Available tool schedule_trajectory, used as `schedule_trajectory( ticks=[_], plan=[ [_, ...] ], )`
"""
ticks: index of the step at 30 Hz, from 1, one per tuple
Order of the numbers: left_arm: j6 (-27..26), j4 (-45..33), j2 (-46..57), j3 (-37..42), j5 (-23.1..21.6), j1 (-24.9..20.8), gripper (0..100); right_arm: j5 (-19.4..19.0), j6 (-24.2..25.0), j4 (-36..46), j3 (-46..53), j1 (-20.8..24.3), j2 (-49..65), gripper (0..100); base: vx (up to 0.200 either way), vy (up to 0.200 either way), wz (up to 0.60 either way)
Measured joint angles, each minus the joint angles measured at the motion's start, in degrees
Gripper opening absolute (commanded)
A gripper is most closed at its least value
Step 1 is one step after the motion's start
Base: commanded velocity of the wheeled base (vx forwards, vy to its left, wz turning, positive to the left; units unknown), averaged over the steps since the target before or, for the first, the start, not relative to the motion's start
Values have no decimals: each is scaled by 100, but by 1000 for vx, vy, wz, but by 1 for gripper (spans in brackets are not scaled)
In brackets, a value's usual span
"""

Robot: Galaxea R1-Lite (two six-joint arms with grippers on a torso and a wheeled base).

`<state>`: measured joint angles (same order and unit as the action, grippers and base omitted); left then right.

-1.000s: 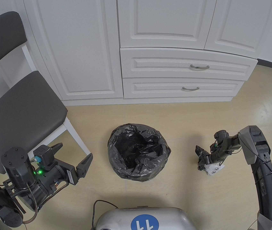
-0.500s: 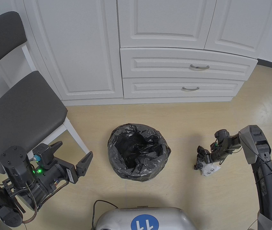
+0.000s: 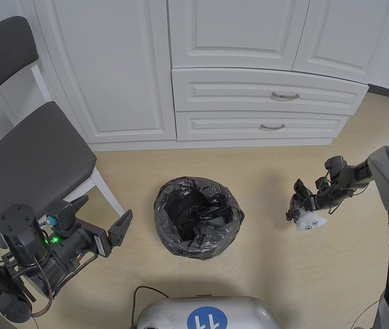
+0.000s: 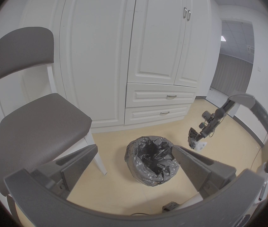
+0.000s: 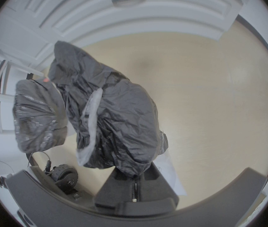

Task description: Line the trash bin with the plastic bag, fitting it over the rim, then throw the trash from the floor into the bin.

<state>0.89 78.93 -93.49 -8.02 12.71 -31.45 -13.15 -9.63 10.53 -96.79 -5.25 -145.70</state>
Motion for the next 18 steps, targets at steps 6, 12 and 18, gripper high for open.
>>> schedule_trajectory(
  ticks=[6,12,18],
  plan=[
    [-5,-13,93,-71,33,9,100,-41,-207,-789,1487,52,1571,0,0,0,0],
    [-100,0,226,-168,69,74,100,-52,-315,-2561,3159,165,3088,0,0,0,0],
    [-280,16,501,-352,105,293,100,-66,-328,-4557,4682,380,4496,0,0,0,0]
  ],
)
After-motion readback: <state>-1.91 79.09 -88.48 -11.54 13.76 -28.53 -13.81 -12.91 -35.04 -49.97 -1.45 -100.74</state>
